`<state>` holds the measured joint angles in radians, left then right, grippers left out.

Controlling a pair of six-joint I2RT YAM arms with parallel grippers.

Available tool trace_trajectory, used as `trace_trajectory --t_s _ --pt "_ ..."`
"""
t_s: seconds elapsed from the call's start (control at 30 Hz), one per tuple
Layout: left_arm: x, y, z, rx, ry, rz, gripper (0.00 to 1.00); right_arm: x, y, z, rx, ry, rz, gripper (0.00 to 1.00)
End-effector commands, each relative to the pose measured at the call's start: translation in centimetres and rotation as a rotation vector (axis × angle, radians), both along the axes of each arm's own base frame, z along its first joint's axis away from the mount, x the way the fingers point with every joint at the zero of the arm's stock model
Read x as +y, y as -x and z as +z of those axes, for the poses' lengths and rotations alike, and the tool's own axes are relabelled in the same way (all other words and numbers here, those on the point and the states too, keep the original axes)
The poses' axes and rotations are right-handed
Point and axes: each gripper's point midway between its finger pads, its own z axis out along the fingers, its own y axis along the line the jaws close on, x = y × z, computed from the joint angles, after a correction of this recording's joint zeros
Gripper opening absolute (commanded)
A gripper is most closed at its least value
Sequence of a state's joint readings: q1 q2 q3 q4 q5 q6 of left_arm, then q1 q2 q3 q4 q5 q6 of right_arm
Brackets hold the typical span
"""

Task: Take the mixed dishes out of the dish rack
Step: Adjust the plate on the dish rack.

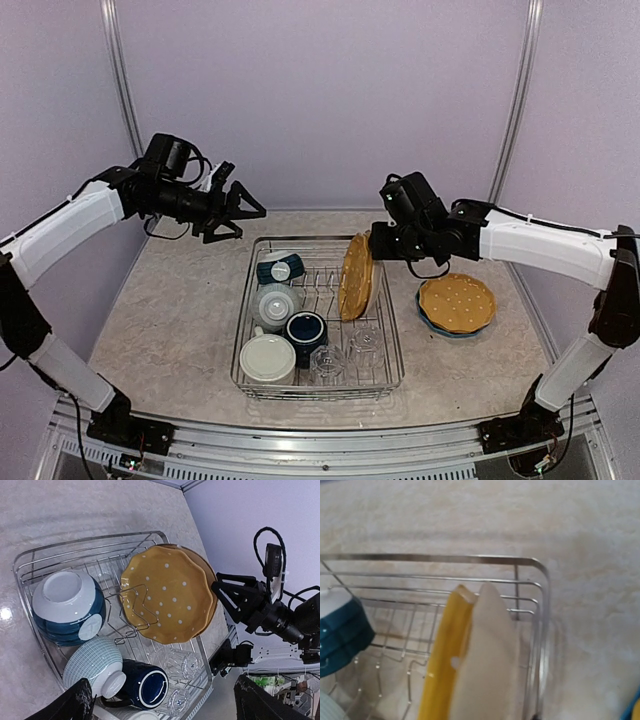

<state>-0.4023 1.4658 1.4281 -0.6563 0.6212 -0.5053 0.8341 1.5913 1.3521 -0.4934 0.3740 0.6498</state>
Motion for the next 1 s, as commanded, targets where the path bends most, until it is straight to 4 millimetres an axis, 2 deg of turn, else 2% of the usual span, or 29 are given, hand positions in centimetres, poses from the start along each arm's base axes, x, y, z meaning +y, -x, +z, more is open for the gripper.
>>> trace_trajectory --t_s 0.0,0.1,0.27,0.3,0.4,0.5,0.6,0.77,0.97 --pt "-4.6 1.0 -0.5 0.077 0.040 -0.099 0.92 0.2 -0.4 0.6 -0.035 -0.047 0.031 0.34" --pt "-7.4 1.7 -0.6 0.093 0.033 -0.123 0.90 0.4 -0.2 0.7 -0.046 -0.075 0.054 0.24" --pt "-12.3 2.0 -0.8 0.122 0.084 -0.159 0.84 0.0 0.1 1.7 -0.083 -0.139 0.065 0.14" --pt "-13.2 1.8 -0.9 0.127 0.094 -0.163 0.83 -0.1 0.2 2.0 -0.088 -0.142 0.071 0.16" --pt "-15.5 1.4 -1.2 0.150 0.128 -0.178 0.74 -0.2 0.7 3.6 -0.116 -0.160 0.102 0.43" --pt "-17.3 0.9 -1.3 0.187 0.168 -0.200 0.62 -1.6 1.4 6.0 -0.164 -0.172 0.088 0.49" --pt "-19.0 0.4 -2.0 0.241 0.202 -0.215 0.53 -4.0 2.5 7.0 -0.212 -0.170 0.045 0.56" --pt "-21.0 -0.3 -3.0 0.296 0.230 -0.224 0.44 -7.6 4.5 8.8 -0.300 -0.221 -0.016 0.62" --pt "-22.3 -0.7 -5.0 0.345 0.214 -0.221 0.37 -10.2 6.0 9.8 -0.346 -0.237 -0.057 0.66"
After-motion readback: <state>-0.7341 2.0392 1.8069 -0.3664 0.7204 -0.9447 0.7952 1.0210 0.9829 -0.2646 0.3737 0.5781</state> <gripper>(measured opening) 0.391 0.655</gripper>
